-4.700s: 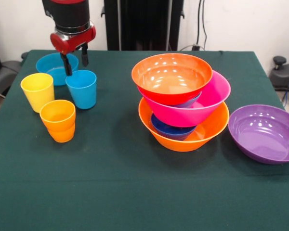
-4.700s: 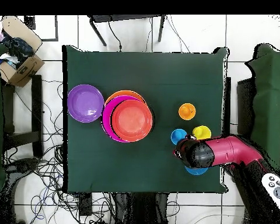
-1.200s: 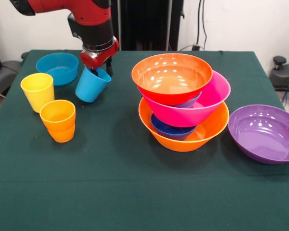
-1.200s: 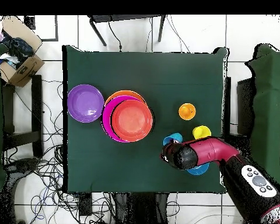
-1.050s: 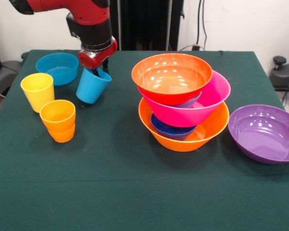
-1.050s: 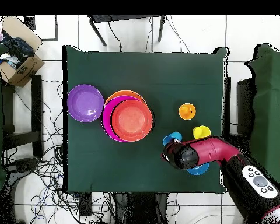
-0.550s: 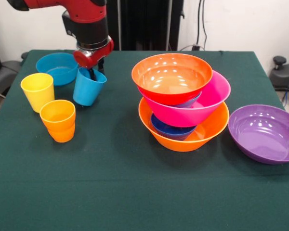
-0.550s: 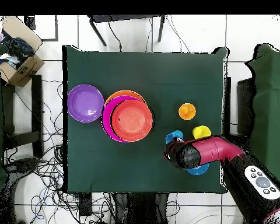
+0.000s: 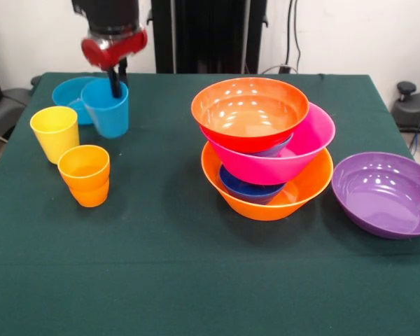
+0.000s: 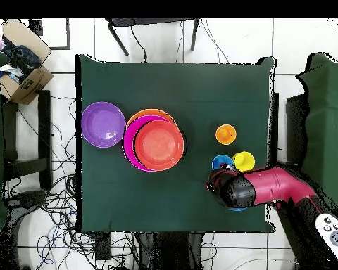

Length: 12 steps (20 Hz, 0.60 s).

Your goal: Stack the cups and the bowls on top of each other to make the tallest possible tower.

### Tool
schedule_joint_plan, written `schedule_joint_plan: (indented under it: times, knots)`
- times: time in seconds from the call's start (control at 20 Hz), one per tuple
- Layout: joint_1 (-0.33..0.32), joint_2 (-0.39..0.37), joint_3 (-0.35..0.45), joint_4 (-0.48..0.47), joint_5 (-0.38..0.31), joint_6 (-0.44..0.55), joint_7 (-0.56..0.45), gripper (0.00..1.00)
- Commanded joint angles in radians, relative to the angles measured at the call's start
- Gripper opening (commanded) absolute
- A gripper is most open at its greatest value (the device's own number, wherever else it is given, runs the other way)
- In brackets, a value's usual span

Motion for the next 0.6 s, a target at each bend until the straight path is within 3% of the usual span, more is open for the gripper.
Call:
schedule_joint_plan:
  times: [0.05,0.6]
  knots:
    - [0.006,-0.195,0.117,0.174,0.191,0.157,-0.102,0.0]
    - [0.053,-0.343,0.208,0.304,0.436,0.1,0.028,0.0]
